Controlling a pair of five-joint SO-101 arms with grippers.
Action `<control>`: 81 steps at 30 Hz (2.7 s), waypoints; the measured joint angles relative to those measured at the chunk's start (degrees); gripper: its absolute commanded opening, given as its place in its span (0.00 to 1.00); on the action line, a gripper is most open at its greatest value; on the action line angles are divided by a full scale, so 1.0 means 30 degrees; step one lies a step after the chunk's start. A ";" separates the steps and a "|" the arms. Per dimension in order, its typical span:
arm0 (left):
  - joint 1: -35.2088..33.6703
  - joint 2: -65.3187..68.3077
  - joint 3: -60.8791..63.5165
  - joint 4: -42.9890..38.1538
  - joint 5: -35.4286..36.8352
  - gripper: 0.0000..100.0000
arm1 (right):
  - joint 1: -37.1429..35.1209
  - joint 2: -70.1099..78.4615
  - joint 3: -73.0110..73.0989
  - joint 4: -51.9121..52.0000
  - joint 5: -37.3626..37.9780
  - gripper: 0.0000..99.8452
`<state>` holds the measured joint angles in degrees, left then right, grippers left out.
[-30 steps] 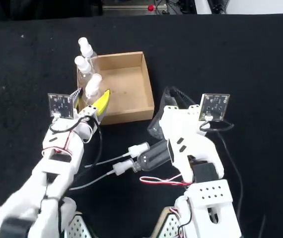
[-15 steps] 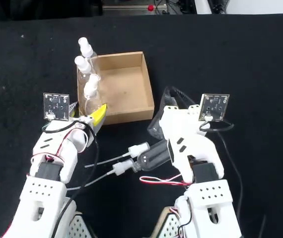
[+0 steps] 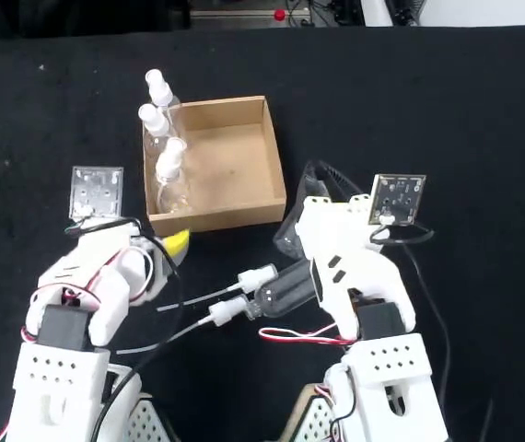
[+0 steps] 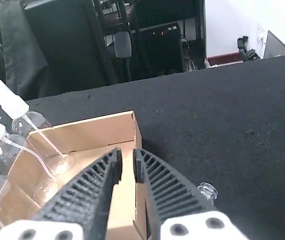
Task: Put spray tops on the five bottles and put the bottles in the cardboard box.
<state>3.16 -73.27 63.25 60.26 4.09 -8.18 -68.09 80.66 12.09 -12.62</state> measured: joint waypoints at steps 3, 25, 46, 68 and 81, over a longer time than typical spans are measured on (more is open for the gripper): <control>0.0410 0.0000 -0.0088 0.1495 0.0029 0.28 | 0.0000 0.0000 0.0000 0.0000 0.0908 0.04; 0.2755 -0.0293 0.3927 0.1553 -0.3927 0.27 | 0.0000 0.3692 -1.2044 1.9897 1.2366 0.14; 0.0557 -0.0293 0.4484 0.1114 -0.4073 0.27 | -0.0791 1.2630 -1.2132 2.4850 2.8835 0.28; 0.0557 -0.0293 0.4484 0.1055 -0.4132 0.27 | -0.1641 1.7319 -1.2015 2.3150 3.0154 0.33; 0.0557 -0.0293 0.4484 0.1055 -0.4132 0.27 | -0.5978 1.4623 -0.9934 2.3678 2.7106 0.36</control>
<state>4.84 -74.15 76.70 63.43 -8.31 -26.11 -24.22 50.86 83.12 68.70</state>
